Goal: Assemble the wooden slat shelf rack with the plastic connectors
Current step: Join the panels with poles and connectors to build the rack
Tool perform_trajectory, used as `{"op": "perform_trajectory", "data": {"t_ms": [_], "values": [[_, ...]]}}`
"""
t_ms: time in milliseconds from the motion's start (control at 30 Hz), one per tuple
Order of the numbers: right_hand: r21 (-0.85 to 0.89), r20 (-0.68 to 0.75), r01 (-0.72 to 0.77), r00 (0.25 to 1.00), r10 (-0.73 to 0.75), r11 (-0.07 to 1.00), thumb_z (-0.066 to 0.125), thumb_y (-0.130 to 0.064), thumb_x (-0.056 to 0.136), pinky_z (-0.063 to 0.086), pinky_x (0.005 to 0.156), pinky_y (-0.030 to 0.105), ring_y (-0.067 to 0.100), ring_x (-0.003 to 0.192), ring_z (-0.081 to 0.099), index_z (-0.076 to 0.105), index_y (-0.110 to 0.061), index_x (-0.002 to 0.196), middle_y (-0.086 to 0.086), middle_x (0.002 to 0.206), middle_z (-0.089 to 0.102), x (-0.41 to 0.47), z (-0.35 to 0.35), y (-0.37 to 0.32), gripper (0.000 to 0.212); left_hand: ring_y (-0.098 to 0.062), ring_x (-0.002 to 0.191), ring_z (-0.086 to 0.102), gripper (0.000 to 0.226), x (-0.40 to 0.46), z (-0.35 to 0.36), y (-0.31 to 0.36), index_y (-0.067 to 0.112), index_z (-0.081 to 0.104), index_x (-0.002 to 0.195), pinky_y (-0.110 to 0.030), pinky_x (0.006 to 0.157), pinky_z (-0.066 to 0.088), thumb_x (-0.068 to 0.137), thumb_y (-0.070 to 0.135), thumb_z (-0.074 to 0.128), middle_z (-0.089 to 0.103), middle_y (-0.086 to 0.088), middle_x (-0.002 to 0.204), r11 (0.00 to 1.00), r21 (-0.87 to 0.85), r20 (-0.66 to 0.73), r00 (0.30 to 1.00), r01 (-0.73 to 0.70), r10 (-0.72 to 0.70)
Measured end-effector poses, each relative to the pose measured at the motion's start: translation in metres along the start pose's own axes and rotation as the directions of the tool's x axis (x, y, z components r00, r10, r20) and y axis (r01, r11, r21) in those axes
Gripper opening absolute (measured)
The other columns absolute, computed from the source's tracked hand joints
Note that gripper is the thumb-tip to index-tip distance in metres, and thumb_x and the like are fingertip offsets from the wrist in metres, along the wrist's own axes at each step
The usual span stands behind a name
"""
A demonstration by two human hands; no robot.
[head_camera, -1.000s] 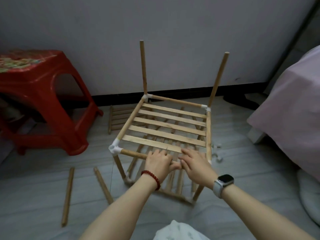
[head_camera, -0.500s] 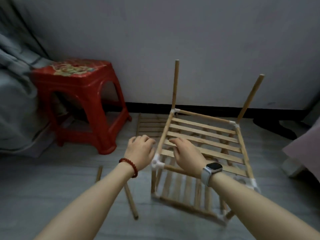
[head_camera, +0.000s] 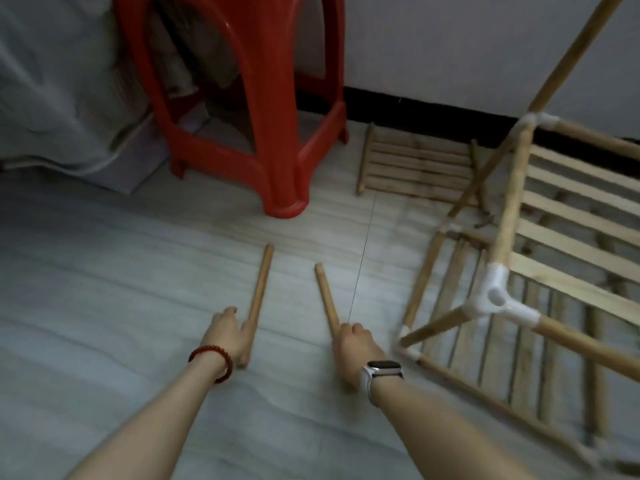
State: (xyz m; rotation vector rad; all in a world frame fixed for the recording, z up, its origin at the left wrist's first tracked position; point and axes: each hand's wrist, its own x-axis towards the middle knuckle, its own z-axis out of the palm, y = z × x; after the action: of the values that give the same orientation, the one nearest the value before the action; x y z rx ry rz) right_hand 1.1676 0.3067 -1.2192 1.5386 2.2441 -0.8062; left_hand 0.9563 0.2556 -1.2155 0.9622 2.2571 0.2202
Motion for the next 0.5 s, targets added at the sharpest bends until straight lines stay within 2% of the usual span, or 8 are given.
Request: {"op": "perform_trajectory", "data": {"t_ms": [33,100,200,300,367,400,500], "values": [[0.009,-0.007,-0.024,1.0,0.024,1.0,0.034,-0.019,0.1,0.041,0.085,0.038,0.033,0.114,0.044,0.039,-0.002,0.126,0.016,0.126,0.041,0.01,0.012,0.003,0.031,-0.034,0.12,0.048,0.055,0.01,0.012,-0.006,0.004,0.032,0.141,-0.036,0.099,0.041,0.096,0.034,0.043,0.042,-0.02,0.136,1.0,0.002,-0.009,1.0,0.027,-0.027],[-0.011,-0.036,-0.037,0.999,0.037,0.999,0.034,-0.011,0.098,0.041,0.079,0.038,0.031,0.112,0.044,0.039,-0.004,0.125,0.015,0.125,0.041,0.023,0.027,0.005,0.028,-0.034,0.108,0.054,0.048,0.025,0.031,-0.011,0.007,0.04,0.131,-0.041,0.089,0.047,0.095,0.038,0.043,0.049,-0.017,0.126,0.999,0.012,-0.037,0.998,0.048,-0.047],[0.073,-0.052,-0.094,0.994,0.098,0.993,0.035,-0.002,0.093,0.035,0.071,0.034,0.032,0.107,0.046,0.039,-0.004,0.12,0.014,0.121,0.042,0.031,0.038,0.004,0.028,-0.027,0.084,0.055,0.026,0.031,0.05,-0.007,0.01,0.044,0.106,-0.033,0.069,0.046,0.095,0.033,0.045,0.057,-0.011,0.104,0.997,0.051,-0.056,0.997,0.054,-0.051],[0.267,0.023,-0.186,0.982,0.187,0.946,0.042,-0.007,0.091,0.035,0.071,0.029,0.033,0.104,0.052,0.04,-0.004,0.112,0.015,0.118,0.045,0.03,0.037,-0.001,0.022,-0.029,0.086,0.057,0.018,0.027,0.056,-0.003,0.011,0.047,0.096,-0.031,0.071,0.045,0.092,0.028,0.049,0.06,-0.012,0.097,0.997,0.014,-0.019,0.997,0.08,-0.079],[0.389,0.082,-0.218,0.976,0.202,0.895,0.045,-0.013,0.091,0.037,0.07,0.028,0.031,0.094,0.054,0.037,-0.007,0.103,0.014,0.109,0.049,0.024,0.028,-0.006,0.015,-0.029,0.093,0.059,0.016,0.023,0.051,0.004,0.01,0.054,0.095,-0.03,0.077,0.046,0.089,0.025,0.056,0.062,-0.011,0.096,0.983,-0.137,0.026,0.993,0.121,-0.119],[0.431,0.103,-0.227,0.974,0.202,0.873,0.046,-0.016,0.091,0.038,0.069,0.028,0.028,0.088,0.053,0.036,-0.008,0.1,0.013,0.103,0.049,0.019,0.02,-0.007,0.016,-0.029,0.09,0.06,0.016,0.02,0.045,0.01,0.008,0.057,0.096,-0.03,0.076,0.048,0.088,0.022,0.058,0.063,-0.011,0.093,0.955,-0.258,0.058,0.989,0.148,-0.138],[0.509,0.159,-0.246,0.969,0.19,0.825,0.047,-0.021,0.091,0.042,0.059,0.028,0.021,0.072,0.052,0.041,-0.007,0.101,0.009,0.094,0.051,-0.005,-0.014,-0.012,0.018,-0.019,0.063,0.056,0.019,-0.004,0.02,0.04,0.0,0.06,0.1,-0.026,0.054,0.046,0.089,0.015,0.059,0.06,-0.009,0.075,0.78,-0.601,0.136,0.984,0.175,-0.117]]}}
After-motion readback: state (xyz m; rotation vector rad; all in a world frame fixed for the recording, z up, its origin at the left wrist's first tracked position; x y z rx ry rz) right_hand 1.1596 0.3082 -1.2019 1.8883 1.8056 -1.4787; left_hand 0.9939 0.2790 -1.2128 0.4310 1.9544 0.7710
